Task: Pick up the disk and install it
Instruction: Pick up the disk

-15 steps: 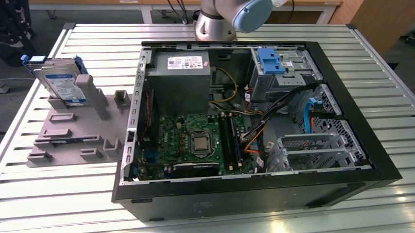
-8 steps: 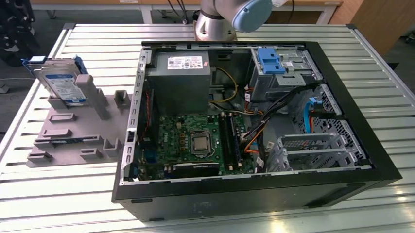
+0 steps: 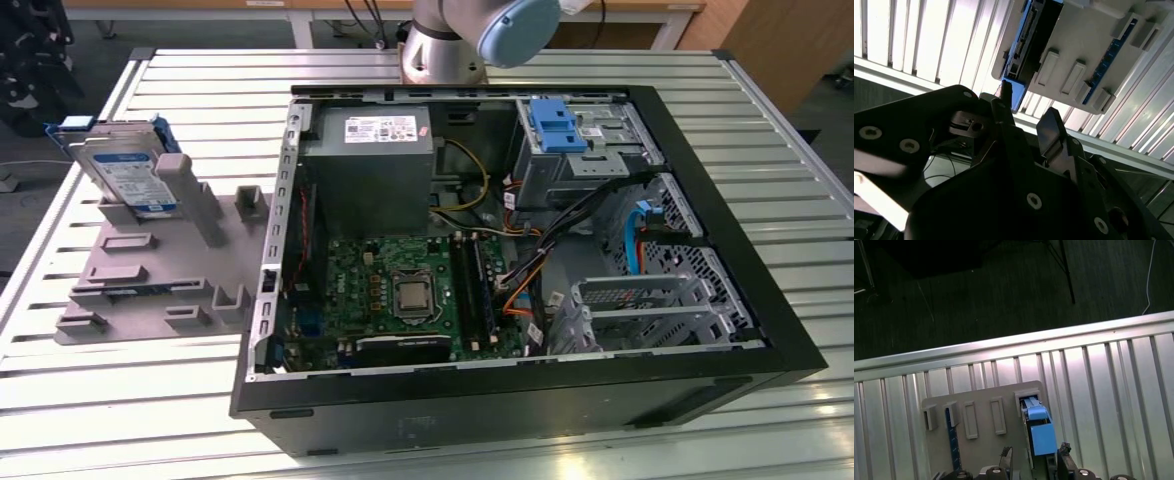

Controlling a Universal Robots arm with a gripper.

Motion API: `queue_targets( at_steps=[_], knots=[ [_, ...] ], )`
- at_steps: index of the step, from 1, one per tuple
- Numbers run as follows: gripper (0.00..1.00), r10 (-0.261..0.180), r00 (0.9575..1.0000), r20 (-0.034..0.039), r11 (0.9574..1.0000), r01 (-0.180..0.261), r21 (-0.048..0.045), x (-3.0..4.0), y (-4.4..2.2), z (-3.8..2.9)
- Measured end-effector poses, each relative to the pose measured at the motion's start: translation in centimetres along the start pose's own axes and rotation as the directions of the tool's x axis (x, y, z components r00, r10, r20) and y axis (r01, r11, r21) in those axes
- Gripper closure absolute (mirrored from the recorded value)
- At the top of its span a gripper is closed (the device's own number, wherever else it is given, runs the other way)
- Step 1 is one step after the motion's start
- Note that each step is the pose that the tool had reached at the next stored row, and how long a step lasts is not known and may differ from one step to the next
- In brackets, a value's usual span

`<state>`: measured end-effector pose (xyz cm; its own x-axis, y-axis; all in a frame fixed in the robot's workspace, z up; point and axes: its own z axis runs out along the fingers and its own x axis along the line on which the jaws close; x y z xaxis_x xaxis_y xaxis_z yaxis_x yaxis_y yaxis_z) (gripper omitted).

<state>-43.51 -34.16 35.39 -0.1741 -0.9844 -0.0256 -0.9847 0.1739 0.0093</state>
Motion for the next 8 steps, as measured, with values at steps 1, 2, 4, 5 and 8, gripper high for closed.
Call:
queue_targets(
  at_steps=[1, 2, 4, 5, 8],
  knots=[
    [0.53, 0.0, 1.0, 0.0, 1.0, 0.0, 0.0002, 0.0, 0.0, 0.02],
    [0.53, -0.001, 1.0, 0.0001, 1.0, 0.001, 0.0003, 0.0, 0.0, 0.04],
    [0.53, -0.002, 1.0, 0.0002, 1.0, 0.002, 0.0008, 0.0, 0.0, 0.09],
    [0.53, -0.002, 1.0, 0.0002, 1.0, 0.002, 0.0012, 0.01, 0.0, 0.13],
    [0.53, -0.002, 1.0, 0.0003, 1.0, 0.002, 0.0016, 0.0, 0.0, 0.27]
  ],
)
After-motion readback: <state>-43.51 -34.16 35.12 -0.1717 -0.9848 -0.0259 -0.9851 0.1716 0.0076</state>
